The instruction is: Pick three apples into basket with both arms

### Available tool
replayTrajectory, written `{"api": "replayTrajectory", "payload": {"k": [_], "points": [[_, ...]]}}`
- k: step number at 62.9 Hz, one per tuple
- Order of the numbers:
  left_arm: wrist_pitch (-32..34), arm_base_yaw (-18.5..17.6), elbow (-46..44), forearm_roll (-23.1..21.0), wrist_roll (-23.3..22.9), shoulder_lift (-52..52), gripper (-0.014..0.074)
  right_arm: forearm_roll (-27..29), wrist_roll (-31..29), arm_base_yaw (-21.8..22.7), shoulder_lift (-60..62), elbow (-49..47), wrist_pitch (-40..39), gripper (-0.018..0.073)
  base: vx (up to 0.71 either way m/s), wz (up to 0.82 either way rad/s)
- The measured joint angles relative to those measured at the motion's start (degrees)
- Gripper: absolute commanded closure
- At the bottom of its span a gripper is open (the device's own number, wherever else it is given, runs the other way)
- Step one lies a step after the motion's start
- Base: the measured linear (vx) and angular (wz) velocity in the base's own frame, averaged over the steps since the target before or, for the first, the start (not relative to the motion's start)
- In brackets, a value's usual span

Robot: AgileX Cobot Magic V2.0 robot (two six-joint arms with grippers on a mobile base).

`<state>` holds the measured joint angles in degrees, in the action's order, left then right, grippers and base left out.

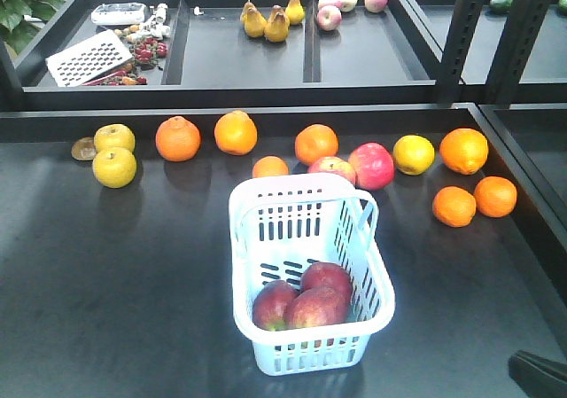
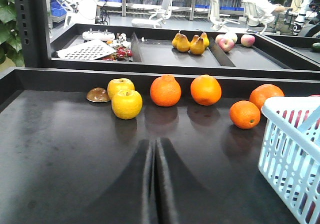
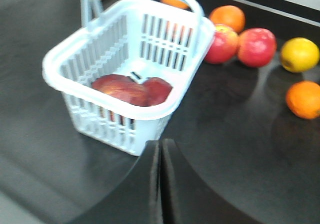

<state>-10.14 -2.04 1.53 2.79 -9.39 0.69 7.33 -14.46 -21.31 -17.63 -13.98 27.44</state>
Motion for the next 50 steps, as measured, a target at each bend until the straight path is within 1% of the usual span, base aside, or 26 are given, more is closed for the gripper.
{"api": "replayTrajectory", "payload": {"k": [4, 10, 18, 27, 33, 39, 45, 50], "points": [[0.0, 0.0, 0.0, 0.0, 0.0, 0.0, 0.0603, 0.0, 2.92, 1.8, 0.07, 3.84, -4.38, 0.0568, 0.0, 0.0], [0.0, 0.0, 0.0, 0.0, 0.0, 0.0, 0.0603, -1.71, 10.12, 5.51, 1.78, 8.43, -8.46, 0.0568, 0.0, 0.0], [0.0, 0.0, 0.0, 0.0, 0.0, 0.0, 0.0603, -7.33, 19.54, 9.24, 6.66, 12.08, -10.02, 0.0568, 0.0, 0.0], [0.0, 0.0, 0.0, 0.0, 0.0, 0.0, 0.0603, -9.9, 26.11, 12.79, 12.25, 15.47, -10.24, 0.0568, 0.0, 0.0], [0.0, 0.0, 0.0, 0.0, 0.0, 0.0, 0.0603, -10.24, 28.71, 15.19, 15.93, 15.56, -10.18, 0.0568, 0.0, 0.0], [0.0, 0.0, 0.0, 0.0, 0.0, 0.0, 0.0603, -10.92, 29.29, 17.49, 18.01, 15.56, -10.07, 0.0568, 0.0, 0.0], [-0.06, 0.0, 0.0, 0.0, 0.0, 0.0, 0.0603, -11.44, 29.29, 18.84, 18.19, 15.56, -11.14, 0.0568, 0.0, 0.0], [-0.06, 0.0, 0.0, 0.0, 0.0, 0.0, 0.0603, -11.87, 29.24, 19.07, 18.3, 15.56, -12.81, 0.0568, 0.0, 0.0]]}}
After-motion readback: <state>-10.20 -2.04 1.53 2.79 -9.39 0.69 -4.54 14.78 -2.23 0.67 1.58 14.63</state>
